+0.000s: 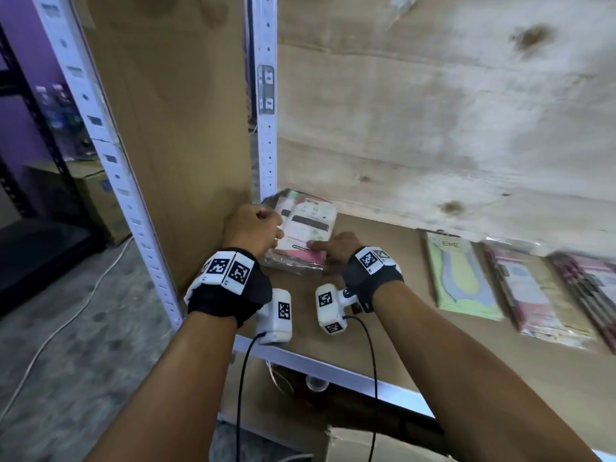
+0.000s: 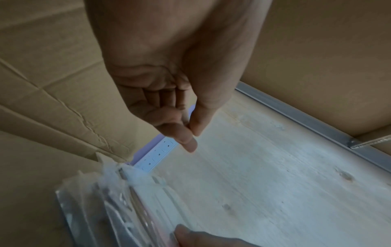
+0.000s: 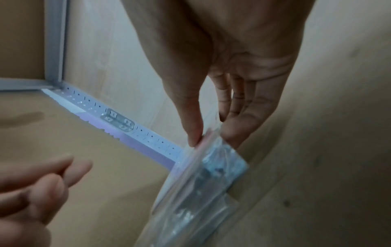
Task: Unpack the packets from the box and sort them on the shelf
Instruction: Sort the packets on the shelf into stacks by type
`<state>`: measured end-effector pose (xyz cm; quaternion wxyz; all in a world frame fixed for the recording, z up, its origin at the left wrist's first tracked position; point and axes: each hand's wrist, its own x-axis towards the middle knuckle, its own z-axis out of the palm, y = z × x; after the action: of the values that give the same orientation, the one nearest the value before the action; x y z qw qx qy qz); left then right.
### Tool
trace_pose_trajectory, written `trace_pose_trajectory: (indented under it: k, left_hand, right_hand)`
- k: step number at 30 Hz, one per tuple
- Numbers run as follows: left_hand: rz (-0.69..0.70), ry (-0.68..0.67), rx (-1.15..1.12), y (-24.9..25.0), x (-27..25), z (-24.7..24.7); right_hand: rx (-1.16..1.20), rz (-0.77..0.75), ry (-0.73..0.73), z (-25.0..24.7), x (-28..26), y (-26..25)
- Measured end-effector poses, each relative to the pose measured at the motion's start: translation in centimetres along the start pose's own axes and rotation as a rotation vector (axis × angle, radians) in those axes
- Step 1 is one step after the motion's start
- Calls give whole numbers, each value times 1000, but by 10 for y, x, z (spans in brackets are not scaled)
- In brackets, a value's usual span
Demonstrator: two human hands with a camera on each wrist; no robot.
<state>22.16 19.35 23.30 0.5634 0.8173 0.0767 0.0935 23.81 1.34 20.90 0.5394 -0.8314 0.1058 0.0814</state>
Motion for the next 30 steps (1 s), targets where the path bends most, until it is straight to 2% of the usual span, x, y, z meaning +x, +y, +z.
trace_pose_trajectory:
  k: [6,8,11,15,20,22,26,28,30]
  left_hand:
    - [-53,-116,-64,6,-7,30]
    - [-106,-221,-151,13,-18,47]
    - [-216,-460,-324,27,-41,73]
    - [-250,-665,-404,48,-65,102]
    - [-370,-798,-683,67,-78,128]
    - [-384,-814,-735,71,-82,136]
    - [-359,-664,-706,70,-89,153]
    - [-371,-610,-674,65,-88,158]
    - [-389,-593,-669,59,-86,160]
  right_hand:
    - [272,46,22,-46,-48,19]
    - [321,34,40,-68,-67,26]
    - [360,12,92,-103,-99,36]
    - [259,-146,216,-143,-134,51]
    - [-183,-437,302,-176,-162,67]
    - [-381,-518,318,-182,-167,79]
    - [-624,-500,280,-186,-167,109]
    - [-621,-490,232,-191,-165,117]
    - [-444,-485,232,-200,-165,122]
